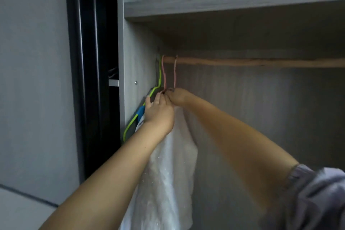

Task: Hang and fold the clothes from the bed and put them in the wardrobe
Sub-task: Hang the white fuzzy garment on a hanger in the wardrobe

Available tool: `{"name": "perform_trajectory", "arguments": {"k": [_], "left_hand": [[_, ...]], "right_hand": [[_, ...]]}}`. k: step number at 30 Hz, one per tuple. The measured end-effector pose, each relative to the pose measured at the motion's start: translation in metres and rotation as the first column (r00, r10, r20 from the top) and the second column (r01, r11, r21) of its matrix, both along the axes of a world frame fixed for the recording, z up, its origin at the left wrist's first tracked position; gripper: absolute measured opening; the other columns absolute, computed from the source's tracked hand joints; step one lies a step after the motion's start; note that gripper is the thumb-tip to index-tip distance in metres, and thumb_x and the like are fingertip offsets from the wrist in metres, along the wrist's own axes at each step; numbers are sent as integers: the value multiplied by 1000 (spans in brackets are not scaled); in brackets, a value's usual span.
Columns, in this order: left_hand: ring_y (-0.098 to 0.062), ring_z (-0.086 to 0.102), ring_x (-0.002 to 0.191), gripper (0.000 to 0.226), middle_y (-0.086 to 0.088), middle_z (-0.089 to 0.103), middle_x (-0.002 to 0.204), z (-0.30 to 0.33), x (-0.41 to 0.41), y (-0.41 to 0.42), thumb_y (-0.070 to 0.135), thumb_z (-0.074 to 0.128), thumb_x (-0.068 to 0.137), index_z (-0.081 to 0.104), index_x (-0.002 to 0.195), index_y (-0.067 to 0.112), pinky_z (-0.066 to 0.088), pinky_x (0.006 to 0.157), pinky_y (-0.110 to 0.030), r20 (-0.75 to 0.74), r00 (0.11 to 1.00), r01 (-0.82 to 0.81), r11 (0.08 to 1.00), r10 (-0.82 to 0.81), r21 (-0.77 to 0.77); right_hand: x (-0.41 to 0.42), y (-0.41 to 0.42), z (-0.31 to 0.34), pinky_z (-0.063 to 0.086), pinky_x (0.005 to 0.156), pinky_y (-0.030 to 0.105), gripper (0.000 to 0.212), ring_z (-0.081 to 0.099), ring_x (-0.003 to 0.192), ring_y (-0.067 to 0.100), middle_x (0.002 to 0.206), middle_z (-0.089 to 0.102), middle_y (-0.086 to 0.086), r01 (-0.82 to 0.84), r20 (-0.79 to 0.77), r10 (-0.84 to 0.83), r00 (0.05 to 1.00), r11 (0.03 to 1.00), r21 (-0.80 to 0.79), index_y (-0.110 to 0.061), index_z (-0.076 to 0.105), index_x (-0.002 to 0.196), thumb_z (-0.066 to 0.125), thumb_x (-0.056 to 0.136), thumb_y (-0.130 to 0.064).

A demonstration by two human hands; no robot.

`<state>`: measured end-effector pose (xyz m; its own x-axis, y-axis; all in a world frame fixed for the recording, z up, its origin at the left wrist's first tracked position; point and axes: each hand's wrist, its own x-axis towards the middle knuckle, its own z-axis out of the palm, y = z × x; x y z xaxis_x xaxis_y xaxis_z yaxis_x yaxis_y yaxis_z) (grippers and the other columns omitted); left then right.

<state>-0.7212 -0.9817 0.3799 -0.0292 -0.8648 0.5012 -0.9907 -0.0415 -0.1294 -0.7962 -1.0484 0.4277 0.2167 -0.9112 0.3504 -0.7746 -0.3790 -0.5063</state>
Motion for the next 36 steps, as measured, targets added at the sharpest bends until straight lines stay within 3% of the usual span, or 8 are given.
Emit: {"name": "perform_trajectory", "arguments": {"k": [5,8,11,15,19,23,27,36], "left_hand": [[-26,9,146,57,-13,19,156,-4,-38,27,15,40,94,23,148,5,1,116,-50,79,986,156,981,-148,-113],[-25,22,142,46,-11,35,147,-18,-77,36,23,48,93,42,138,12,8,115,-50,66,941,338,932,-332,-128],[-26,37,133,41,-9,46,139,-50,-126,42,27,46,94,49,133,14,20,113,-49,-6,859,512,857,-513,-59],[-30,52,119,41,-9,54,132,-113,-198,70,27,44,95,51,134,16,42,97,-38,-315,575,804,592,-755,48],[-25,54,118,40,-6,56,132,-180,-260,121,21,46,95,52,134,16,38,97,-30,-516,323,945,298,-793,135],[-21,57,112,36,-4,59,124,-238,-309,184,19,47,94,56,129,18,45,96,-34,-614,188,962,19,-767,271],[-19,56,111,36,-3,60,122,-279,-340,252,20,46,95,56,129,19,44,93,-27,-639,100,909,-192,-763,371],[-16,60,102,39,2,64,116,-342,-402,398,20,45,93,55,131,21,48,89,-30,-621,4,717,-431,-784,548]], "right_hand": [[-61,19,-34,40,99,37,43,50,122,37,131,54,24,123,108,-106,988,979,-165,-2,51,129,36,102,-33],[-125,46,-70,30,110,48,47,42,132,34,144,44,19,277,39,-275,961,944,-181,-11,38,143,42,100,-30],[-198,87,-116,26,112,47,47,39,134,29,147,41,11,485,-39,-495,868,862,-147,-18,35,145,40,100,-30],[-285,180,-176,37,105,41,45,45,127,32,140,45,16,660,-103,-657,747,751,-3,-14,38,142,42,97,-23],[-332,303,-241,41,100,35,45,51,122,30,133,53,15,777,-187,-755,629,618,119,-12,44,139,46,94,-17],[-345,421,-296,44,85,37,28,58,105,35,113,59,20,863,-245,-834,495,437,253,-4,52,119,46,91,-11],[-340,519,-343,40,92,31,35,55,117,30,127,59,14,909,-195,-925,325,249,333,-6,52,129,46,95,-12],[-337,704,-418,44,92,27,38,54,118,22,132,56,6,829,-177,-984,-18,-114,547,-18,48,134,41,98,-22]]}}
